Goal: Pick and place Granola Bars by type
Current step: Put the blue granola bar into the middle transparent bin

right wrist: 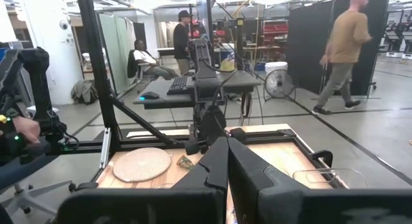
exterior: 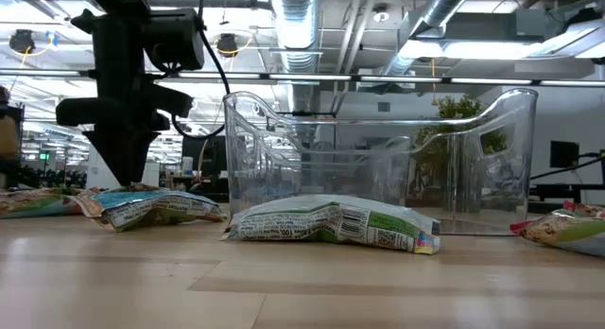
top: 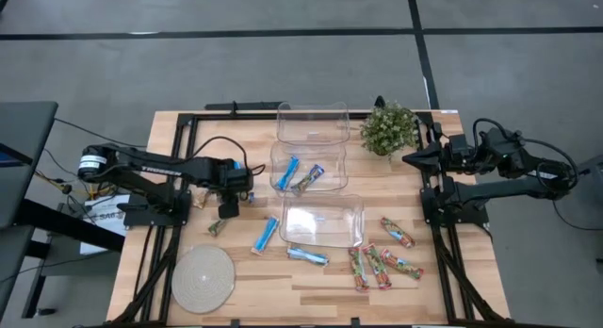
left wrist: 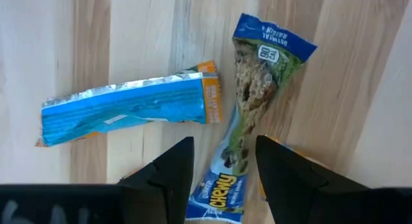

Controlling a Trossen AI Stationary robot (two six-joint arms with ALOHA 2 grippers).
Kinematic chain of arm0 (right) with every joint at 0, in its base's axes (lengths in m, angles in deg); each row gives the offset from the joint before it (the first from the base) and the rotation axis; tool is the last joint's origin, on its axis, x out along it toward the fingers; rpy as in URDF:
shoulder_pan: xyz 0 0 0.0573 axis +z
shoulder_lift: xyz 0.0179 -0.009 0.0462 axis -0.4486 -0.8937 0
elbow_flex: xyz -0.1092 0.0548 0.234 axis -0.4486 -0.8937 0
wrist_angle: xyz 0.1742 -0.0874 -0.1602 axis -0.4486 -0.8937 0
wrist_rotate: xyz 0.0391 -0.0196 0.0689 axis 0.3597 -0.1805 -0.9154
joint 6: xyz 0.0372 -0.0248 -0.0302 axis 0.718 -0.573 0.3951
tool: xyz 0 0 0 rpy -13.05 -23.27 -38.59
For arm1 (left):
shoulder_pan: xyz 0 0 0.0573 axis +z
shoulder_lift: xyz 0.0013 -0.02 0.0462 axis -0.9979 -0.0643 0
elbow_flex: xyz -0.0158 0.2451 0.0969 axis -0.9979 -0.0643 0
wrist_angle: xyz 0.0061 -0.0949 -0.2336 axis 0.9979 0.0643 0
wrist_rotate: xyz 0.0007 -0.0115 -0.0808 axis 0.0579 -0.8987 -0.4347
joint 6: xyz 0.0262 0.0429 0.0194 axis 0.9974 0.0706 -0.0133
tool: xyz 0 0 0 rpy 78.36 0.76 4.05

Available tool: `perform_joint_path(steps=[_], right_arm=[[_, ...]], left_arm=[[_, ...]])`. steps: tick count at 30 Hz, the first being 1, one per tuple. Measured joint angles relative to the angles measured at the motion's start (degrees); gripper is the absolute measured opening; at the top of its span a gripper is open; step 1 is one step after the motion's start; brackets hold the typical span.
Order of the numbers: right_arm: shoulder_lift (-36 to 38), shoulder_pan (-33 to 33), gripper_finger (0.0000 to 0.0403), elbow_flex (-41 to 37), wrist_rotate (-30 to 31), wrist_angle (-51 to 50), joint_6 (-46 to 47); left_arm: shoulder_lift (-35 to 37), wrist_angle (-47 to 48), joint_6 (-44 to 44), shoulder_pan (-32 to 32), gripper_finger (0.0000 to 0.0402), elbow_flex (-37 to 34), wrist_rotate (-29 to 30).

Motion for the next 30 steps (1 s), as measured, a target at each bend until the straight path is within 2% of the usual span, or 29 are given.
perform_joint_path(steps=[7,12,20,30], right_arm=[[0.0,-0.02,0.0,0.0,0.02,-0.01,0.0],[0.0,0.0,0.0,0.0,0.0,0.0,-0.01],[0.02,0.0,0.0,0.0,0.02,-0.01,-0.01],[0.02,0.0,0.0,0.0,0.01,-0.01,0.0]], left_arm=[[0.0,-1.59,2.0,0.54,0.0161,-1.03,-0.22],[0.0,-3.67,2.2,0.54,0.0161,-2.29,-3.12],[0.01,-5.32,2.37,0.54,0.016,-4.38,-2.75],[0.02,-8.02,2.12,0.54,0.0131,-5.9,-2.96]])
